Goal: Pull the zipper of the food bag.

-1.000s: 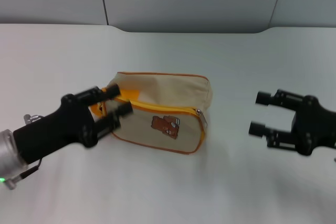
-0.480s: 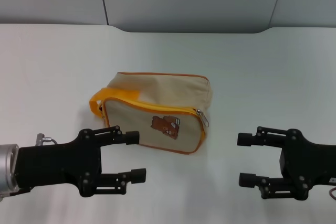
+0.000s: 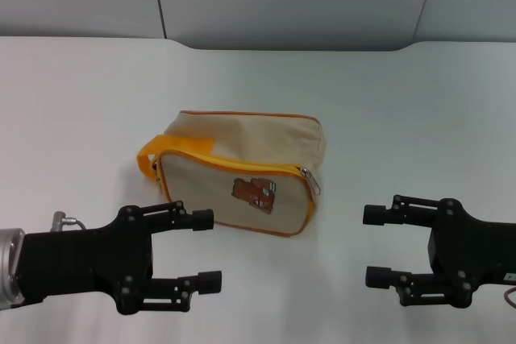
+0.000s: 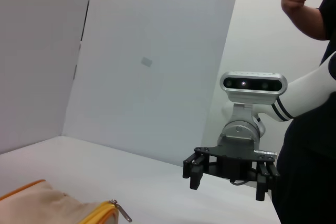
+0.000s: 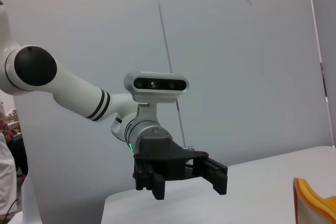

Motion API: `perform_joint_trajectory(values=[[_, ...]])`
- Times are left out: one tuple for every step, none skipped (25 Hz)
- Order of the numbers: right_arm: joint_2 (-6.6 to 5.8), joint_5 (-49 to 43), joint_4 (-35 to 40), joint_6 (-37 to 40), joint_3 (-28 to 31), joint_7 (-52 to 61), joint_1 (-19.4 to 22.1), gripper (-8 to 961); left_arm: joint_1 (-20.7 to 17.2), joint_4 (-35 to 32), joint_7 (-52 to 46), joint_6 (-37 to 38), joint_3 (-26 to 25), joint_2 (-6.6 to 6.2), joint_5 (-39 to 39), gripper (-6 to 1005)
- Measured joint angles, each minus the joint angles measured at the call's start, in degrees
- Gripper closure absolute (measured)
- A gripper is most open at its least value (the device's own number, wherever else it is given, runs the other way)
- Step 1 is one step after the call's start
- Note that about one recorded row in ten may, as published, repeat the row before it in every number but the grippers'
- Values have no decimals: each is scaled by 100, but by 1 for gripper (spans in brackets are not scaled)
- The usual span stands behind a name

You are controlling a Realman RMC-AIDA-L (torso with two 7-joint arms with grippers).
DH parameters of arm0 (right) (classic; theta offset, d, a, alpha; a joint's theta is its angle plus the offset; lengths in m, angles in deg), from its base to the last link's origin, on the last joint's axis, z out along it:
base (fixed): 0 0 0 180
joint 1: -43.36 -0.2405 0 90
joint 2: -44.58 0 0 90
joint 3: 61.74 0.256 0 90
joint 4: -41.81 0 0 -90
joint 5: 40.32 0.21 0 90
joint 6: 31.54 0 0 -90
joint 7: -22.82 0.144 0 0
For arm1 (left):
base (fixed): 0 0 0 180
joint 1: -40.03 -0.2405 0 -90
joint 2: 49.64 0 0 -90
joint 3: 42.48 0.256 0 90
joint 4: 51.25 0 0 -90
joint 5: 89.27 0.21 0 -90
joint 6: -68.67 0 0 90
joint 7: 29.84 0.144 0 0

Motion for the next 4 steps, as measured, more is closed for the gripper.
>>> perform_joint_trajectory(values=[[0, -1, -3, -2, 0, -3, -7, 195, -5, 0, 6, 5, 12, -1, 1, 197], [0, -2, -4, -4, 0, -5, -11, 195, -8, 0, 6, 6, 17, -1, 1, 197], [0, -7, -7, -5, 0, -6, -13, 195, -11, 0, 7, 6, 19, -1, 2, 197], [0, -17, -10, -6, 0, -7, -14, 195, -16, 0, 9, 8, 20, -1, 2, 197]])
